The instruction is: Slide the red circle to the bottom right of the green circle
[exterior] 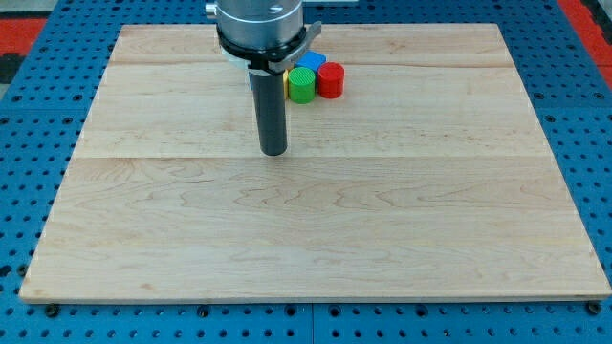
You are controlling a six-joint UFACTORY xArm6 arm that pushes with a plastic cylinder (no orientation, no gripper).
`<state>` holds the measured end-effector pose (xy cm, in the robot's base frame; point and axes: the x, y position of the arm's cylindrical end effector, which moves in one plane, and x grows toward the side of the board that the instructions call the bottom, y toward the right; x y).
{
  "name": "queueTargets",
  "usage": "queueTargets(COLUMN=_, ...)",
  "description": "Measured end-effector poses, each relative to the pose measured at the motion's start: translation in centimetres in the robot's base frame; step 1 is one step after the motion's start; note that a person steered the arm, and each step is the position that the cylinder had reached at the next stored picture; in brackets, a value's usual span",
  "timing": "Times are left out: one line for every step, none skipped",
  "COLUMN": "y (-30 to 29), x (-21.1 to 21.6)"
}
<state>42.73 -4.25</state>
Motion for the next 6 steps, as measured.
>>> queueTargets(y=7.3, x=-4.1)
queueTargets(y=15.4, x=-8.0)
queueTargets(y=10.9, x=-13.6)
queueTargets(y=10.1, x=-9.6)
queueTargets(y=4.9, x=-5.7)
queueTargets(y=-0.6, x=-7.0)
